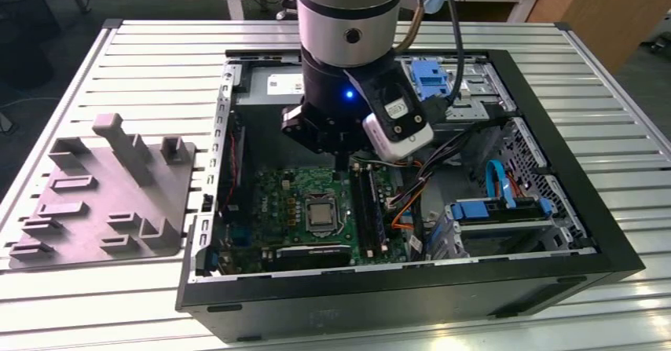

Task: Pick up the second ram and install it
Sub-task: 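Insert the second ram into the second slot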

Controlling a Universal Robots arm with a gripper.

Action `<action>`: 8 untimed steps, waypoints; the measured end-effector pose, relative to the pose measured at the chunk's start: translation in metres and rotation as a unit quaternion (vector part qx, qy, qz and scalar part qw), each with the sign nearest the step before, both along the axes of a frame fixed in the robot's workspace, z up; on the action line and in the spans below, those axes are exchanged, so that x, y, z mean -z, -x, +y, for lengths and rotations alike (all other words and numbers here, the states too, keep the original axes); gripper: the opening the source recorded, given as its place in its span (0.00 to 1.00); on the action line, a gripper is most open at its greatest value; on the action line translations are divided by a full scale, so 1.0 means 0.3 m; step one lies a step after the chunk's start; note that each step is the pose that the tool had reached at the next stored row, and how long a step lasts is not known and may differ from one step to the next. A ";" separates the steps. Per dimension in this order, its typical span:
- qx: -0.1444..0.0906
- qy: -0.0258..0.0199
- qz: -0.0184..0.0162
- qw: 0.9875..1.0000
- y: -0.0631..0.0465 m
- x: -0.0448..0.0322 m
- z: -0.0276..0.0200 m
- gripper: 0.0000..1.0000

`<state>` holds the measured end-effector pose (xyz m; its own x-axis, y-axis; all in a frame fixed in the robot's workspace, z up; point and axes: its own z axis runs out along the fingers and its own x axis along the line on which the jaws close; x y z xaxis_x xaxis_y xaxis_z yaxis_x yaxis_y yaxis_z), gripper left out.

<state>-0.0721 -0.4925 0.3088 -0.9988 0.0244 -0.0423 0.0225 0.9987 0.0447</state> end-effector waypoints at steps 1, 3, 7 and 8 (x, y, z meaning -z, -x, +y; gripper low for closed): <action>0.000 0.000 0.000 1.000 -0.003 0.005 0.000 0.11; 0.000 0.000 0.000 1.000 -0.009 0.013 0.001 0.11; -0.001 0.000 0.000 1.000 -0.020 0.025 0.002 0.11; -0.001 0.000 0.000 1.000 -0.023 0.028 0.003 0.11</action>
<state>-0.0651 -0.4916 0.3004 -0.9988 0.0228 -0.0423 0.0209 0.9988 0.0451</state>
